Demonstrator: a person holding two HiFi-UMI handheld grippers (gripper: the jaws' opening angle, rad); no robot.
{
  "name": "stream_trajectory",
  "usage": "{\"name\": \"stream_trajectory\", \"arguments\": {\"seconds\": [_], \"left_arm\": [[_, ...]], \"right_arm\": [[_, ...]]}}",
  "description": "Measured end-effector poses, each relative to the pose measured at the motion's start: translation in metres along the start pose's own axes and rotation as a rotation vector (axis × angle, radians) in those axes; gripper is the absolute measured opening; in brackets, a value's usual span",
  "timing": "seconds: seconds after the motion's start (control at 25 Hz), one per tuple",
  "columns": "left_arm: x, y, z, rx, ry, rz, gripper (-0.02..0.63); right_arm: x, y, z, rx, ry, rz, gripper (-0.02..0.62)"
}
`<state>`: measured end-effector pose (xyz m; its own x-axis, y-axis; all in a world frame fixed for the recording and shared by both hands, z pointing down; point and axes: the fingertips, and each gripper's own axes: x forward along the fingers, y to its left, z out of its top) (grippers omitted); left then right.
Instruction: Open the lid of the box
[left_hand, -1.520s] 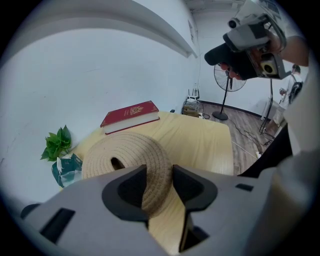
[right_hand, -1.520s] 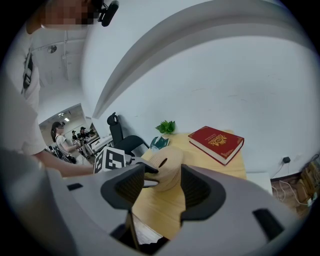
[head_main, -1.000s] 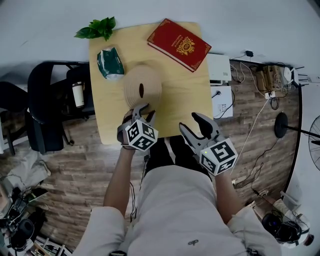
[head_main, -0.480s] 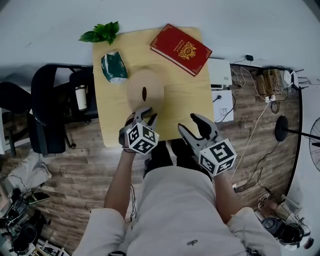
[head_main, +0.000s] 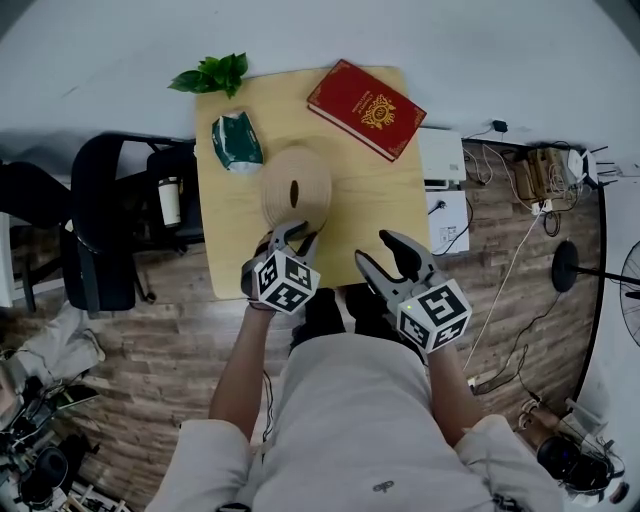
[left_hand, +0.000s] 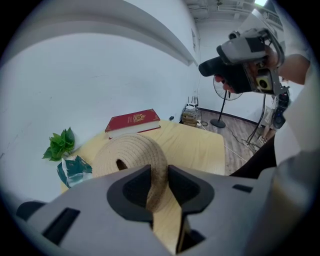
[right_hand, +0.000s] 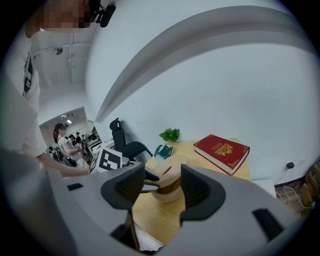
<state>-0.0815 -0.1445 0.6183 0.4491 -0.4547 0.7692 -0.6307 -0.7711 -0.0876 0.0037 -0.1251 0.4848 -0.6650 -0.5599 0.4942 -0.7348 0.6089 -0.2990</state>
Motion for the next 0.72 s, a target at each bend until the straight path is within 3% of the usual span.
{"name": "stream_trajectory", "arguments": {"seconds": [0.72], "left_arm": [[-0.034, 0.016, 0.014, 0.053, -0.08, 0.061, 0.074]], "right_arm": [[0.007, 0.017, 0.021, -0.041, -0.037, 0.015, 0.206]]}}
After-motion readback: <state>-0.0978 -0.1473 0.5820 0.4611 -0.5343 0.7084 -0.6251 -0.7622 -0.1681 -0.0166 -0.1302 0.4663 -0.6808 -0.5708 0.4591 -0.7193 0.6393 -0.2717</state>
